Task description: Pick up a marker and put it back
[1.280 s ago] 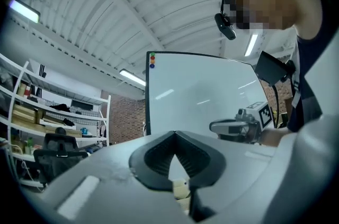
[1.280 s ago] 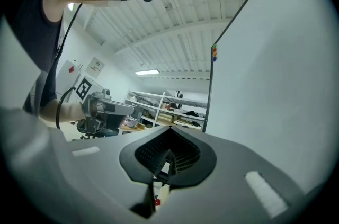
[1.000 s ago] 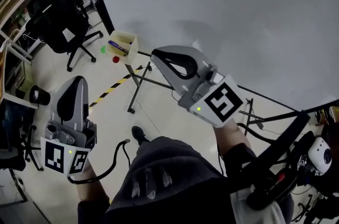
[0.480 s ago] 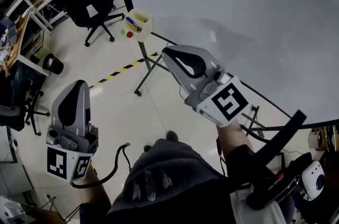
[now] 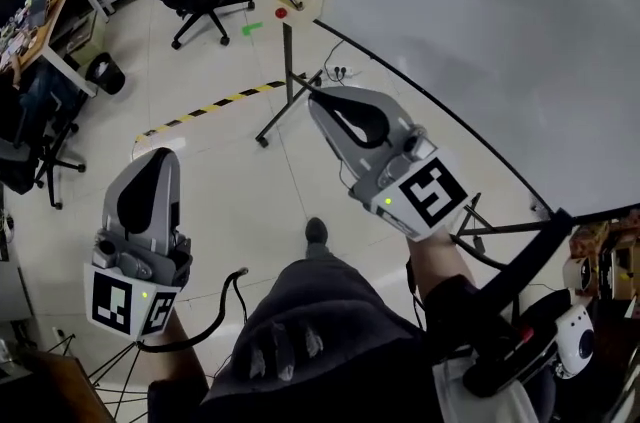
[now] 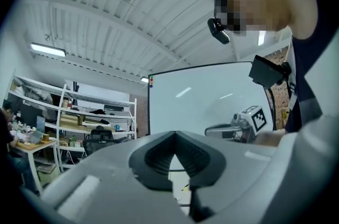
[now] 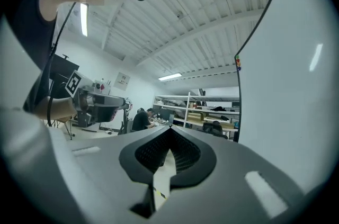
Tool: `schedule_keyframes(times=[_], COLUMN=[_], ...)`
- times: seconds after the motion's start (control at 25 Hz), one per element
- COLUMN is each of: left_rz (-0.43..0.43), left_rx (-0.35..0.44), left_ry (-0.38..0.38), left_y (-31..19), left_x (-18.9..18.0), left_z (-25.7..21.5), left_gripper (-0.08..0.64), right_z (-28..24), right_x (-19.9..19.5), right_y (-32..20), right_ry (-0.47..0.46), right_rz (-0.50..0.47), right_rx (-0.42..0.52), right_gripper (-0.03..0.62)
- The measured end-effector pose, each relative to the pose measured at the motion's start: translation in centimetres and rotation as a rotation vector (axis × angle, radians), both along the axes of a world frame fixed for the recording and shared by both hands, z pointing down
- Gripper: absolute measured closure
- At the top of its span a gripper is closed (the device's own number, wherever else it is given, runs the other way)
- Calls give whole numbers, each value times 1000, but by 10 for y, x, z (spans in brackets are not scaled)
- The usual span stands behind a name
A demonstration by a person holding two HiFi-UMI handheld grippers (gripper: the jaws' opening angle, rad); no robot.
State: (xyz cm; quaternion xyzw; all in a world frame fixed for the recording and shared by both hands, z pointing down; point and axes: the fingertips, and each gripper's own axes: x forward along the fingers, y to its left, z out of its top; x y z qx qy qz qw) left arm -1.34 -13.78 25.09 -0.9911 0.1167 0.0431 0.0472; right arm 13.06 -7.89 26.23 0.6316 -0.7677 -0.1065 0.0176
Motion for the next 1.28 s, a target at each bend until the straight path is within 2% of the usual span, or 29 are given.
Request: schedule_keyframes(times=[0.2,0.4,0.64,0.88,1.12,1.28], left_rz=[1,47,105,139,184,187], left_rx=[-54,-68,-47,-33,-34,-16], left_ry=[41,58,49,58,30,3], left_y=[29,75,95,177,254,300], left_x=[-71,-93,-86,-64,-28,-20], left_z=[19,29,4,4,10,17], left_gripper=[554,554,554,554,554,554], right_z=[15,16,-8,-3,0,10], right_x=[-74,-104,-95,-77,-44,-34], right_y=[36,88,113,204,282,323], right_ry=[42,70,62,60,40,12], right_rz=[1,39,112,163,205,204], right_rx=[-34,-46,-39,-35,-10,-4], right_gripper=[592,592,592,592,592,592])
